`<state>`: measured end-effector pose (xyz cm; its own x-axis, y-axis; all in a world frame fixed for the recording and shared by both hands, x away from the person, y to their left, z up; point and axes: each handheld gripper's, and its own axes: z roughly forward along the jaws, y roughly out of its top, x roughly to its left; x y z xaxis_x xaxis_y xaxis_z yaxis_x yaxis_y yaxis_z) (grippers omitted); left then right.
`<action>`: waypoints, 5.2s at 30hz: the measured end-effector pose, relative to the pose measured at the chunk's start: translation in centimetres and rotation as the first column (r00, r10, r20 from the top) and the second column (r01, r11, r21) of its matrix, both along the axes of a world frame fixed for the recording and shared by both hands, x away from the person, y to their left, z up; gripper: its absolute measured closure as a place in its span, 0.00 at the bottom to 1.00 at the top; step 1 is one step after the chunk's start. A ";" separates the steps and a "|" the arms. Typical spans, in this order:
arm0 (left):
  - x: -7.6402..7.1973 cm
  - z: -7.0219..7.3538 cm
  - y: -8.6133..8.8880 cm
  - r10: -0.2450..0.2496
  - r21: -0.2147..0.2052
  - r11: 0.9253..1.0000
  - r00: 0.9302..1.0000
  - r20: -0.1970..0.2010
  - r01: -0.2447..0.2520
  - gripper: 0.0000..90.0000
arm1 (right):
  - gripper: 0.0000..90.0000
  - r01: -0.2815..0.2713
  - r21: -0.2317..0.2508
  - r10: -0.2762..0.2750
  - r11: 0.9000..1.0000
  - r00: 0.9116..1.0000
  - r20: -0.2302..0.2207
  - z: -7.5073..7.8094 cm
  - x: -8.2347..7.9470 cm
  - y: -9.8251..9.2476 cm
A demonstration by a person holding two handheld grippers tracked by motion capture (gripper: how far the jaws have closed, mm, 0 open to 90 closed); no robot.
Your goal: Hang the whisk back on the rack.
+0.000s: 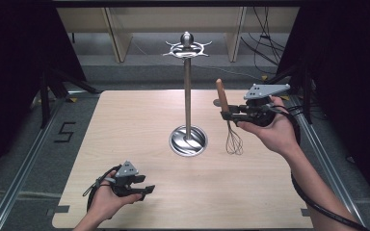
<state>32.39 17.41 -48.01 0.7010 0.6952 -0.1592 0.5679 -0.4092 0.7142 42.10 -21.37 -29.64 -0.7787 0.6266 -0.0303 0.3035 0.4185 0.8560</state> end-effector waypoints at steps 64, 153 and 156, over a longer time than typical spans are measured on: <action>0.0 0.0 0.0 -0.002 0.007 1.000 1.000 0.000 0.002 0.49 | 0.78 -0.022 -0.028 0.022 0.999 1.000 -0.003 3.6 1.5 0.1; 0.0 0.1 0.0 -0.002 0.001 1.000 1.000 0.006 0.002 0.49 | 0.78 -0.026 -0.064 0.028 0.998 0.999 0.022 6.6 2.8 1.5; -0.1 0.1 -0.1 -0.001 -0.010 1.000 1.000 0.005 0.001 0.49 | 0.78 -0.027 -0.066 0.028 0.997 0.999 0.018 6.7 2.8 1.6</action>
